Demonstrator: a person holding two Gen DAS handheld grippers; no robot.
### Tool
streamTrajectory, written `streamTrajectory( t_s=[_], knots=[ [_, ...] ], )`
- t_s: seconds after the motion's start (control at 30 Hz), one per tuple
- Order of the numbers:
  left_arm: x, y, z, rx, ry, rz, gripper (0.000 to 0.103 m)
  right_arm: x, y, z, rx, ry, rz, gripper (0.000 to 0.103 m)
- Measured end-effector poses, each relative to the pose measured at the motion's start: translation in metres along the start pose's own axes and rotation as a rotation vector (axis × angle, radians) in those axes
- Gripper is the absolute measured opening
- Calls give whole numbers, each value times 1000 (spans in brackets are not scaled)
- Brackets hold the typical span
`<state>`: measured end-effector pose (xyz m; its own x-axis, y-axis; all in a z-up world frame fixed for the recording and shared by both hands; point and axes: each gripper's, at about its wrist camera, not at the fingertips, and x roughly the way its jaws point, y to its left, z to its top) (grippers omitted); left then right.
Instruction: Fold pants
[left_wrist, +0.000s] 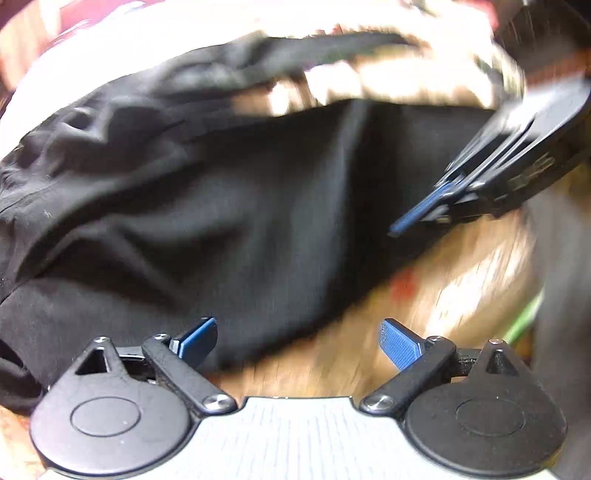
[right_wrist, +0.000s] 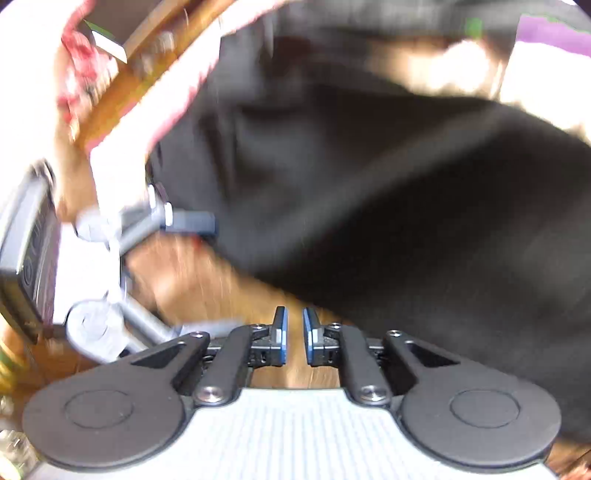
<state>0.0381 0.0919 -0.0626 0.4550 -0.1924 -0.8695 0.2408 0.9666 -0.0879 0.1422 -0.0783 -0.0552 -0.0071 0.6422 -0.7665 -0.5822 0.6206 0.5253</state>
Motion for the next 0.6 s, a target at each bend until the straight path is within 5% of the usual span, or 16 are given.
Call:
streamTrajectory(
  t_s=[0.1, 0.2, 0.33, 0.4, 0.5, 0.6],
  knots=[
    [10, 2, 24, -38, -103, -20, 103, 19, -16, 24, -1, -20, -178, 14],
    [53, -3, 31, -55, -5, -64, 103, 47, -31, 3, 87, 184, -67, 5],
    [62, -40, 2, 225, 60, 44, 103, 50, -41, -33, 173, 350, 27, 1],
    [54, -49, -3, 308, 95, 71, 103, 22, -37, -23, 136, 265, 50, 12],
    [39, -34, 12, 180, 95, -15, 103, -26, -39, 35, 54, 26, 105, 12],
    [29, -16, 32, 51, 34, -61, 103, -23, -44, 93, -60, -89, -43, 13]
  ],
)
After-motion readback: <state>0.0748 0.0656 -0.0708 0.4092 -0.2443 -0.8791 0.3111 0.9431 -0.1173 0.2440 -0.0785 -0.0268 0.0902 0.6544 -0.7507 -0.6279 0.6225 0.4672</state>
